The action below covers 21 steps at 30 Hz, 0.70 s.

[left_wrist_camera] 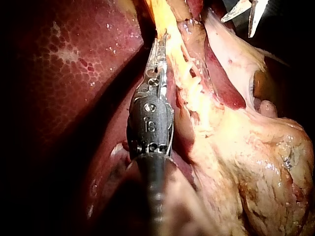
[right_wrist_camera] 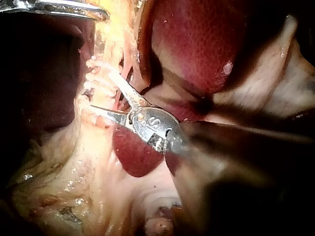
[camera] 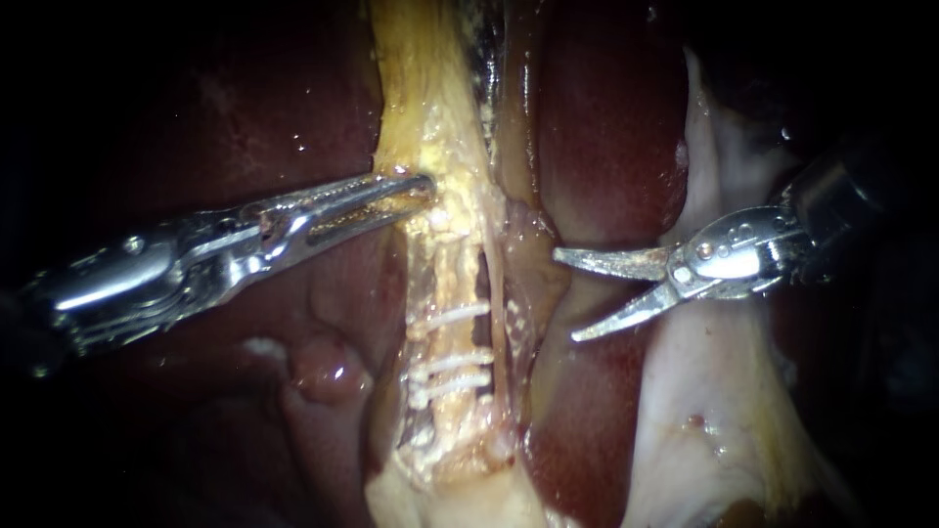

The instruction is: Go to the cutting position left tube

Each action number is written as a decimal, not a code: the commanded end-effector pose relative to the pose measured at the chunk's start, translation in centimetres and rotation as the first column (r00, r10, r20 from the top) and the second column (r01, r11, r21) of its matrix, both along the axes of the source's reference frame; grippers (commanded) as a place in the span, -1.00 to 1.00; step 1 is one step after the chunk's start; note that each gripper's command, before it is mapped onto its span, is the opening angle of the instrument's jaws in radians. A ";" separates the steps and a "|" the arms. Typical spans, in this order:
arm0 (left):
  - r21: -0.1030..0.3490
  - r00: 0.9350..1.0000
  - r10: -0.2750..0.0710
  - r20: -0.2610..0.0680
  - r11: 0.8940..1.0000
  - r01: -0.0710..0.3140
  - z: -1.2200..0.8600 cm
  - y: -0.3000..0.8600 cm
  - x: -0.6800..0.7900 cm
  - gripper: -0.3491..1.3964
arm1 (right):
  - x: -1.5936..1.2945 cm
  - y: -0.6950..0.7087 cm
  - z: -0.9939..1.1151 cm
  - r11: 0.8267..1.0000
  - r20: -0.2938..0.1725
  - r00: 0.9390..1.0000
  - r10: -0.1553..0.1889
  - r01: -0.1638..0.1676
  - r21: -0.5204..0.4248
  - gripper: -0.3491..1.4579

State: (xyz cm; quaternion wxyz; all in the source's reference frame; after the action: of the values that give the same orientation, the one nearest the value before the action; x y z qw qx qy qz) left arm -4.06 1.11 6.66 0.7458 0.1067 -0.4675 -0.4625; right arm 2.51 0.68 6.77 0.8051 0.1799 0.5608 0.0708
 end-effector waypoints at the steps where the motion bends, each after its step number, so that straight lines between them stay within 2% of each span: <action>1: 0.000 1.000 0.000 0.000 1.000 0.000 -0.01 0.00 0.00 -1.00 | 0.01 0.00 0.00 1.000 -0.004 1.000 -0.006 0.006 0.003 0.97; 6: 0.005 1.000 0.003 0.003 1.000 -0.003 -0.09 0.02 0.06 -1.00 | 0.09 -0.12 0.05 0.998 -0.035 0.998 -0.050 0.051 0.034 0.97; 9: 0.013 1.000 0.006 0.006 1.000 -0.006 -0.23 0.09 0.17 -1.00 | 0.23 -0.28 0.14 0.991 -0.054 0.995 -0.084 0.089 0.097 0.97; 10: 0.015 1.000 0.004 0.001 1.000 -0.004 -0.27 0.10 0.19 -1.00 | 0.26 -0.31 0.16 0.989 -0.054 0.994 -0.091 0.096 0.108 0.97; 15: 0.006 1.000 -0.026 0.017 1.000 0.026 -0.58 0.20 0.38 -1.00 | 0.53 -0.58 0.41 0.968 -0.031 0.987 -0.160 0.163 0.194 0.97; 21: -0.024 0.998 -0.050 0.036 0.998 0.051 -0.92 0.30 0.55 -1.00 | 0.75 -0.73 0.75 0.944 -0.019 0.979 -0.205 0.202 0.262 0.93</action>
State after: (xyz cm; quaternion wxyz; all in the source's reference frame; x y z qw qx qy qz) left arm -3.50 1.40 5.69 0.7268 0.0935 -0.4902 -0.4720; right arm 3.29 -0.06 7.55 0.7780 0.3460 0.5209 0.0607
